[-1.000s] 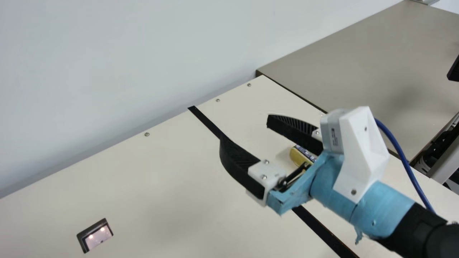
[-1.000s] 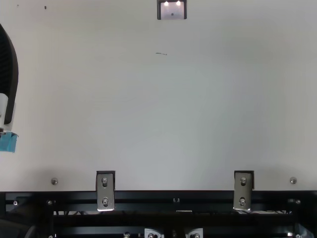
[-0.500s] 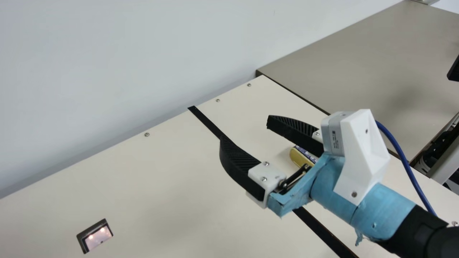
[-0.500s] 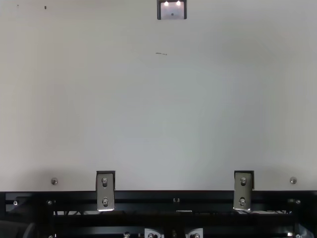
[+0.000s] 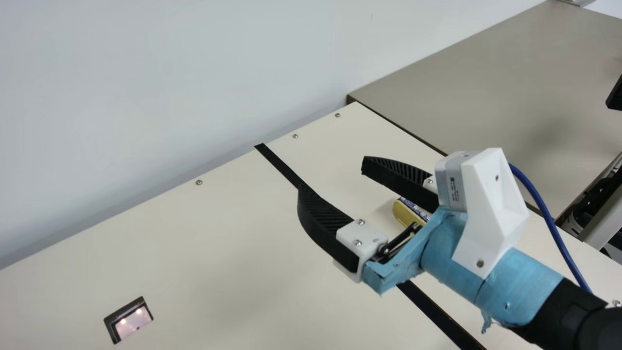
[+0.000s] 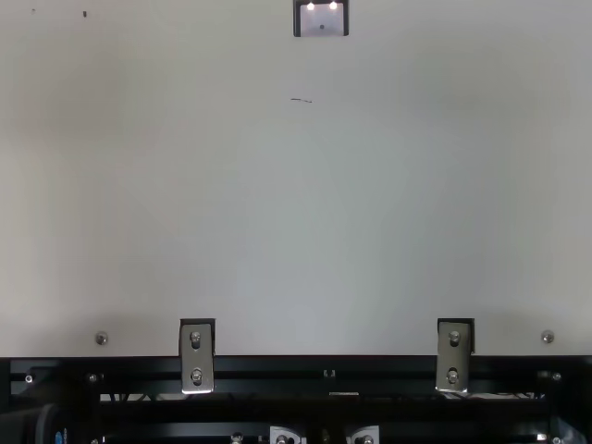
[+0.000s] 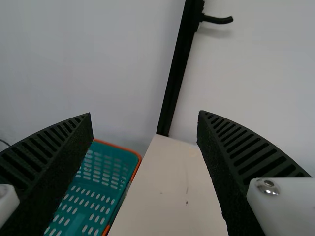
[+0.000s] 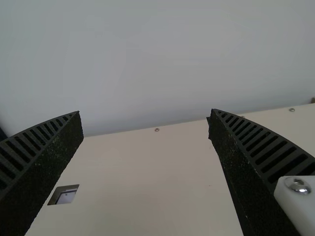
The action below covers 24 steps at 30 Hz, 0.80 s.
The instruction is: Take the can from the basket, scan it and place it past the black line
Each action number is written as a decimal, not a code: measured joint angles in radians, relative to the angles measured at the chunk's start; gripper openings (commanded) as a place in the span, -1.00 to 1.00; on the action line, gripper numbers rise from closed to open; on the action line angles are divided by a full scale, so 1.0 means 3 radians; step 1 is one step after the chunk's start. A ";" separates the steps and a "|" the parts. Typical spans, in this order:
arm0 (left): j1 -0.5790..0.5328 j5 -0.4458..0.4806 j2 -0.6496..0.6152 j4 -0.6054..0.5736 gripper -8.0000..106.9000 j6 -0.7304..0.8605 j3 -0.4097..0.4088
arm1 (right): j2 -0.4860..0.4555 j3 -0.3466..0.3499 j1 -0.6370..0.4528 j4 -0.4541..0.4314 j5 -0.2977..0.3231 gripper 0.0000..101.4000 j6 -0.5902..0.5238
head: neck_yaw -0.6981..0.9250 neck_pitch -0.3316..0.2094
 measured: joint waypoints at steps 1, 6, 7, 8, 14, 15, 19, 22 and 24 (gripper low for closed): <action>-0.0007 0.0025 -0.0080 -0.0001 0.71 0.0013 0.0079 | 0.0000 0.0000 0.0000 0.0000 0.0000 1.00 0.0000 | 0.0000 0.0000; -0.0042 0.0116 -0.0417 0.0014 0.71 0.0029 0.0295 | 0.0000 0.0000 0.0004 0.0000 0.0000 1.00 0.0000 | 0.0000 0.0000; -0.0042 0.0116 -0.0435 0.0024 0.71 0.0029 0.0295 | -0.0012 -0.0007 0.0020 -0.0015 0.0000 1.00 0.0013 | 0.0000 0.0000; -0.0042 0.0109 -0.0435 0.0017 0.71 0.0029 0.0295 | -0.0019 -0.0006 0.0026 -0.0044 -0.0013 1.00 0.0050 | 0.0000 -0.0017; -0.0042 0.0115 -0.0435 0.0017 0.71 0.0029 0.0295 | -0.0170 0.0074 -0.0047 -0.0251 -0.0153 1.00 0.0366 | 0.0000 -0.0017; -0.0042 0.0115 -0.0435 0.0017 0.71 0.0029 0.0295 | -0.0215 0.0115 -0.0072 -0.0286 -0.0157 1.00 0.0421 | 0.0000 -0.0017; -0.0042 0.0115 -0.0435 0.0017 0.71 0.0029 0.0295 | -0.0421 0.0295 -0.0166 -0.0457 -0.0126 1.00 0.0652 | 0.0000 -0.0017; -0.0042 0.0115 -0.0435 0.0017 0.71 0.0029 0.0295 | -0.0605 0.0442 -0.0239 -0.0599 -0.0026 1.00 0.0814 | 0.0000 -0.0017; -0.0042 0.0115 -0.0435 0.0017 0.71 0.0029 0.0295 | -0.0738 0.0545 -0.0288 -0.0701 0.0044 1.00 0.0913 | 0.0000 0.0000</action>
